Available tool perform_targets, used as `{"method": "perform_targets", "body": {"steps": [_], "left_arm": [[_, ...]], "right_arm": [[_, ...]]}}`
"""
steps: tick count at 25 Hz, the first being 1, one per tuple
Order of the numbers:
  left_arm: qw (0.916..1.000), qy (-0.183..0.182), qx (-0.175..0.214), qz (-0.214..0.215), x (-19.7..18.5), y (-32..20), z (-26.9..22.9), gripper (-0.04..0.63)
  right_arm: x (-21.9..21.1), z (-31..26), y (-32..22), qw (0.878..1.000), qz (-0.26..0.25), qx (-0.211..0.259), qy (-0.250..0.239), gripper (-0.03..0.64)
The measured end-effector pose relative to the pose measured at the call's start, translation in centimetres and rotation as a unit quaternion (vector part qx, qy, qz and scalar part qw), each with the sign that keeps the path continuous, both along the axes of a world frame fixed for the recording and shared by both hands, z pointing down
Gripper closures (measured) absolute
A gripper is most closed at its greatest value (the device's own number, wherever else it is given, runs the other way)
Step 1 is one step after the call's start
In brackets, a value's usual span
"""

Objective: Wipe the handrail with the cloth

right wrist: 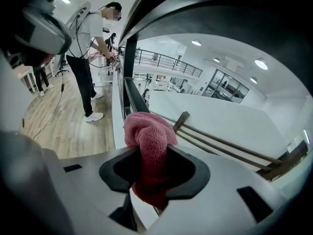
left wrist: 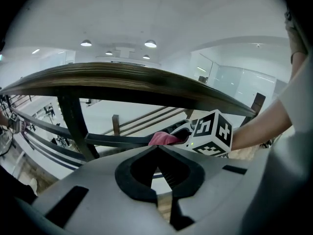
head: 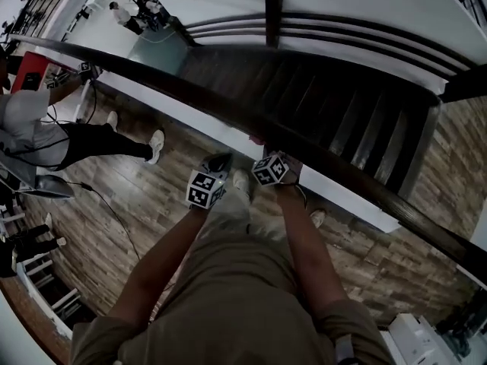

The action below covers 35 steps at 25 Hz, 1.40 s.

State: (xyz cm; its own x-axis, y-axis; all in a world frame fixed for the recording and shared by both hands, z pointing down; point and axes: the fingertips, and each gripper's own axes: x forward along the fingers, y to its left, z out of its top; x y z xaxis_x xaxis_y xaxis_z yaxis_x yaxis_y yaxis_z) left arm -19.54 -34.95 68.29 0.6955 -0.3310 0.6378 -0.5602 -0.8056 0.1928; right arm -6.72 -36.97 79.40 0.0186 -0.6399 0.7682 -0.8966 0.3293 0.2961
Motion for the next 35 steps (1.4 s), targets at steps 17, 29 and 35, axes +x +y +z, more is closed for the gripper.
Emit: {"method": "perform_targets", "body": {"steps": [17,29,35], "left_arm": [[0.9800,-0.028,0.018,0.196,26.3,18.6,2.8,0.578],[0.9586,-0.046,0.018,0.280,41.1,31.9,2.9,0.578],[0.9621,-0.050,0.034,0.266,48.4,39.8,1.8,0.578]], "right_arm": [[23.8,0.3,21.1,0.999,0.046,-0.008,0.025,0.466],[40.4,1.3,36.2,0.994,0.091,-0.048,0.030,0.466],[49.5,1.3,45.9,0.992,0.103,-0.063,0.023,0.466]]}}
